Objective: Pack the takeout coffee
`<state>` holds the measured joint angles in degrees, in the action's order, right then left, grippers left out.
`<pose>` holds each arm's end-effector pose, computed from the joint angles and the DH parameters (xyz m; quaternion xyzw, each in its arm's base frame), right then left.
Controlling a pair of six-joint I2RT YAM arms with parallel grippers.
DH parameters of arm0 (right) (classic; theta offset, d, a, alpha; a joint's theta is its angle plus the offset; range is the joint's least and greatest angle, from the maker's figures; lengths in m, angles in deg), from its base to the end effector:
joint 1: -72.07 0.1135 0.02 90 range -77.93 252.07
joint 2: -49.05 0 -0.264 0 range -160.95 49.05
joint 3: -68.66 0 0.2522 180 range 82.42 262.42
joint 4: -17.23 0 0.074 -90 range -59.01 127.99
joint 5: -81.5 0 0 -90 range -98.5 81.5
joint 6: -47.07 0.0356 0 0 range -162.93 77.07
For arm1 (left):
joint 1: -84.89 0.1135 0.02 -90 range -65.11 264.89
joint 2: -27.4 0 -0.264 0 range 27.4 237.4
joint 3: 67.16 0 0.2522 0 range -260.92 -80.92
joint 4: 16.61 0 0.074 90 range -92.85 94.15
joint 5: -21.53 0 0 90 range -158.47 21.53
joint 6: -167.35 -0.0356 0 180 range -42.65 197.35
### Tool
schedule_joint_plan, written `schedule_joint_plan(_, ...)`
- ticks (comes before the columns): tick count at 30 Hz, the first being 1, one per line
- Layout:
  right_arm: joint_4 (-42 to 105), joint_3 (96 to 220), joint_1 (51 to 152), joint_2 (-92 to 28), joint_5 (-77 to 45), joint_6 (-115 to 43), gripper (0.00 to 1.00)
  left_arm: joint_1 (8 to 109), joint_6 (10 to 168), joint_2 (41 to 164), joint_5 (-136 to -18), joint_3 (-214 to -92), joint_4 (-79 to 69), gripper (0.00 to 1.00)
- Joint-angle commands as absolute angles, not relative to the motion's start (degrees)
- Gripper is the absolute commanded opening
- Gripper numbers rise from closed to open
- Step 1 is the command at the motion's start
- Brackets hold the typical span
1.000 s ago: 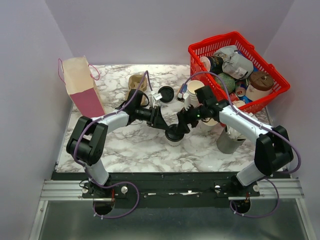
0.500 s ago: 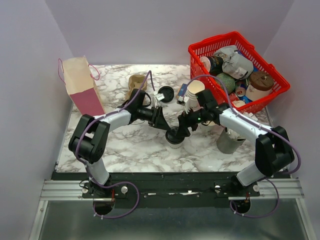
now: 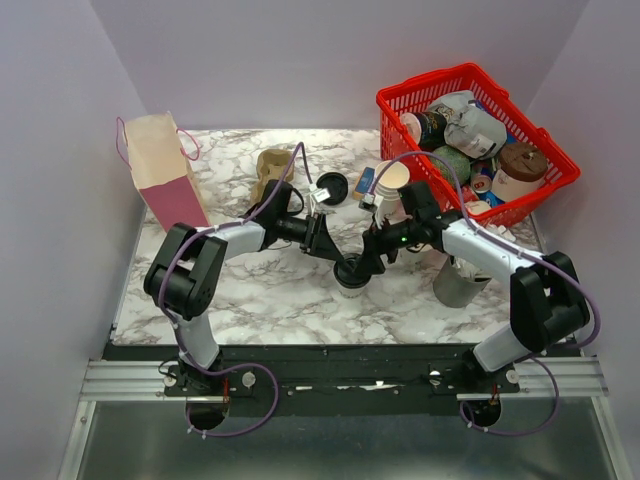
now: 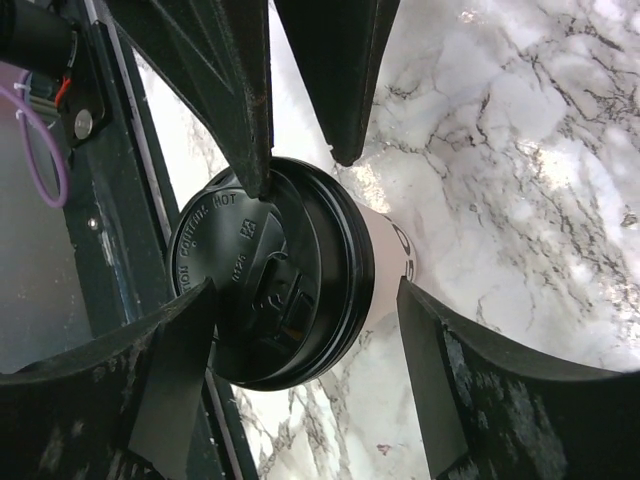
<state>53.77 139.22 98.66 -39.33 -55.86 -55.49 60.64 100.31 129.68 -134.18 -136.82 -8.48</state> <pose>0.2653 0.1621 0.2205 -0.4079 0.7803 0.4137 0.2315 0.3110 -0.1757 0.1776 0.2346 0.7611 -0.5921 0.1233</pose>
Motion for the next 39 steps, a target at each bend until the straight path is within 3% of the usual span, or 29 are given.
schedule_joint_plan(1, 56.39, 137.0, 96.6, -41.56, -60.0, -60.51, 0.79, 60.54, 102.47, 134.71, -131.65, -134.36, -13.2, 0.5)
schedule_joint_plan(7, 58.4, 138.93, 95.36, -44.37, -66.15, -62.79, 0.79, 60.54, 111.45, 134.54, -134.12, -133.66, -23.67, 0.5)
schedule_joint_plan(13, 59.2, 140.34, 95.19, -44.03, -69.06, -61.22, 0.8, 60.72, 113.03, 133.13, -134.47, -135.15, -22.45, 0.54)
schedule_joint_plan(14, 59.2, 140.43, 95.19, -43.94, -69.06, -60.78, 0.81, 60.81, 113.56, 132.26, -134.47, -135.06, -23.15, 0.66)
schedule_joint_plan(15, 59.37, 140.6, 95.19, -43.85, -68.97, -60.6, 0.81, 61.16, 115.48, 131.64, -134.38, -134.63, -24.2, 0.98)
schedule_joint_plan(18, 59.55, 140.96, 95.19, -43.59, -68.97, -60.07, 0.81, 61.6, 116.9, 128.13, -133.33, -132.52, -27.55, 0.99)
schedule_joint_plan(27, 59.99, 144.03, 95.19, -44.81, -69.06, -58.23, 0.83, 59.14, 102.93, 124.08, -132.19, -130.32, -13.58, 0.99)
schedule_joint_plan(39, 59.64, 145.44, 95.01, -48.15, -68.09, -56.64, 0.8, 57.29, 96.51, 129.7, -130.61, -133.13, -6.81, 0.98)
